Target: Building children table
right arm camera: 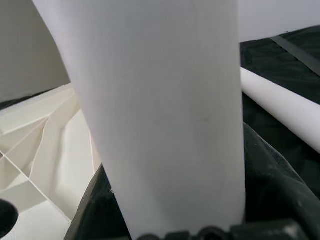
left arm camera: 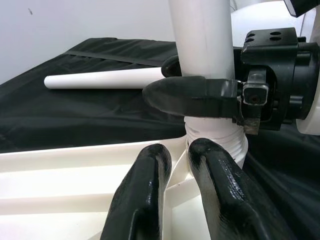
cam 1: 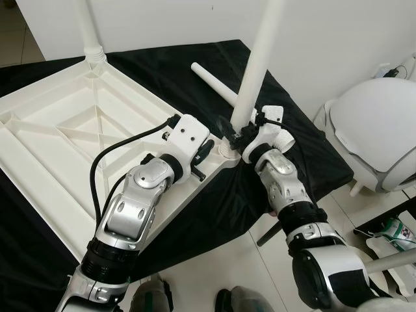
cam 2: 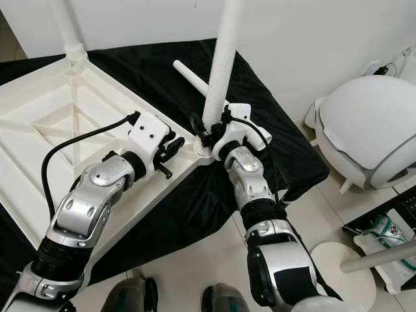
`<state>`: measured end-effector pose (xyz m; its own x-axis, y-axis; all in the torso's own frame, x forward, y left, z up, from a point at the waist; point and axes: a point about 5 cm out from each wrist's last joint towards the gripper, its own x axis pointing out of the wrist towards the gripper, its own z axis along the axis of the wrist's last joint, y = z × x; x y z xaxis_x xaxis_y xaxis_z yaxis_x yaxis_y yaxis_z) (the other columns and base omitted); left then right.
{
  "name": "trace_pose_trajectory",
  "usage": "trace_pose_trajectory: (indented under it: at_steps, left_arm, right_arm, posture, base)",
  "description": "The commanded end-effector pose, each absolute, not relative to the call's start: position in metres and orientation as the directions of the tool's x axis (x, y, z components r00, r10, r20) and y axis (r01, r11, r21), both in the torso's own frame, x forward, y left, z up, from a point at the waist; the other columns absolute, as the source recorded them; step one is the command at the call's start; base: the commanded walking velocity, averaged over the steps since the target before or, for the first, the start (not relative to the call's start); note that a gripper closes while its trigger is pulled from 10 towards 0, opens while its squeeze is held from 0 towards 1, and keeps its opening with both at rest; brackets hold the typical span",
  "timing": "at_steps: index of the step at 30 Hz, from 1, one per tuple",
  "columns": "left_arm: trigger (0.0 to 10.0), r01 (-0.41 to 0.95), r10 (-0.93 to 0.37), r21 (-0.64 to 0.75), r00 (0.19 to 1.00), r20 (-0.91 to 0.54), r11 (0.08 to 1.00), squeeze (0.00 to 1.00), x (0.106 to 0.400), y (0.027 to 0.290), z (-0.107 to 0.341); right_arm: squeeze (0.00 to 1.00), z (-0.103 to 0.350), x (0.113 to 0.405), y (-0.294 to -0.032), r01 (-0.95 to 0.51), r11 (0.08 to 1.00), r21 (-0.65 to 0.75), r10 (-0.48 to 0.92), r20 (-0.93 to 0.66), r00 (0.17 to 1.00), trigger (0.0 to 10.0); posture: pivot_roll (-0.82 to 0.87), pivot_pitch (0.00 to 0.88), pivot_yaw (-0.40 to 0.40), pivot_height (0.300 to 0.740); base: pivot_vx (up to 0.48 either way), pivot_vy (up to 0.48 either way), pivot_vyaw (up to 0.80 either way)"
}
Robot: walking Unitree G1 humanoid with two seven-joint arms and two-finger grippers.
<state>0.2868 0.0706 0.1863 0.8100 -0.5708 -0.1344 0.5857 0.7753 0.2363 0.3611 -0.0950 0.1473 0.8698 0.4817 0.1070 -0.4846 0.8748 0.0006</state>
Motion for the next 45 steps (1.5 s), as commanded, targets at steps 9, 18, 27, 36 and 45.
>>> trace_pose_trajectory:
  at_steps: [9, 18, 27, 36, 45]
  left_arm:
    - [10.0, 0.551, -0.538, 0.244, 0.834, -0.123, 0.798, 0.0, 0.285, 0.075, 0.19]
    - [10.0, 0.549, -0.535, 0.239, 0.835, -0.125, 0.801, 0.0, 0.283, 0.076, 0.19]
    - [10.0, 0.55, -0.535, 0.237, 0.835, -0.127, 0.801, 0.0, 0.282, 0.077, 0.191]
    - [10.0, 0.551, -0.535, 0.235, 0.834, -0.132, 0.801, 0.0, 0.281, 0.078, 0.192]
    - [10.0, 0.553, -0.536, 0.237, 0.833, -0.136, 0.799, 0.0, 0.279, 0.079, 0.192]
  right_arm:
    - [0.0, 0.114, 0.35, -0.1, -0.482, 0.875, -0.051, 0.482, -0.021, 0.876, 10.0]
    - [0.0, 0.105, 0.336, -0.099, -0.506, 0.857, -0.096, 0.51, 0.02, 0.86, 10.0]
    - [0.0, 0.101, 0.328, -0.1, -0.511, 0.85, -0.129, 0.522, 0.077, 0.849, 10.0]
    - [0.0, 0.1, 0.322, -0.098, -0.519, 0.837, -0.174, 0.539, 0.098, 0.836, 10.0]
    - [0.0, 0.092, 0.332, -0.102, -0.475, 0.878, -0.064, 0.475, -0.005, 0.88, 10.0]
  posture:
    - [0.01, 0.037, -0.029, 0.74]
    - [0.01, 0.051, -0.025, 0.74]
    - [0.01, 0.067, -0.019, 0.74]
    - [0.02, 0.076, -0.01, 0.74]
    - [0.02, 0.081, -0.007, 0.74]
  base:
    - [0.0, 0.0, 0.0]
    - [0.0, 0.0, 0.0]
    - [0.0, 0.0, 0.0]
    - [0.0, 0.0, 0.0]
    - [0.0, 0.0, 0.0]
